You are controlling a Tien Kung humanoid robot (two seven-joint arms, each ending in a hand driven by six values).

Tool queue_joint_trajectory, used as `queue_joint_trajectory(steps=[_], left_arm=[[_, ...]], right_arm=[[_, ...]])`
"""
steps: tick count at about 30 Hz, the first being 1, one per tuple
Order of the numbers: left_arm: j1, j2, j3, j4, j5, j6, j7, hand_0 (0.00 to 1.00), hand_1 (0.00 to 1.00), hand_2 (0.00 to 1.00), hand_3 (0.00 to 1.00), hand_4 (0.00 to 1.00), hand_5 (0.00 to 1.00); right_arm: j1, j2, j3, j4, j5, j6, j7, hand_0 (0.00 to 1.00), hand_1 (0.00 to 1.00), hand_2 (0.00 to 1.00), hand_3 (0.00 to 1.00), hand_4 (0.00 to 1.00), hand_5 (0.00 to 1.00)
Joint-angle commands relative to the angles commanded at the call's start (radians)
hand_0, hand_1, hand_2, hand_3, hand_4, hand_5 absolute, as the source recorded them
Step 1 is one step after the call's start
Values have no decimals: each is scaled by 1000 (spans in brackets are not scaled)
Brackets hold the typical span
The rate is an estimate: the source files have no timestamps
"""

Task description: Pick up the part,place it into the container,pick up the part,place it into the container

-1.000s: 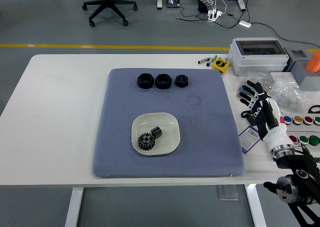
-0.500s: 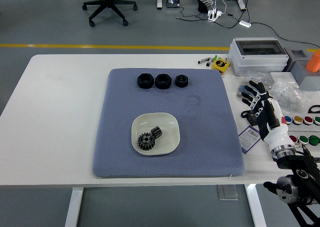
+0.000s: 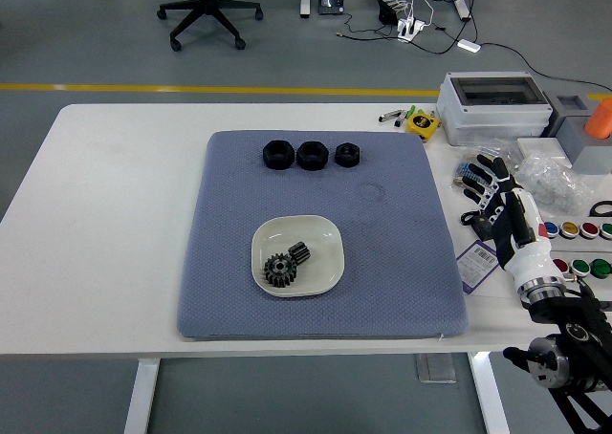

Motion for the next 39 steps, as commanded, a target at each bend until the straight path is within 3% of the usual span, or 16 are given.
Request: queue_joint_trajectory(steps=[39], left_arm=[[-1,-2,-7,0,10,0,3,741,695,650,583,640,617]], right_arm=[[0,3,-5,5,15,-9,1,824,791,826,824,998,871]])
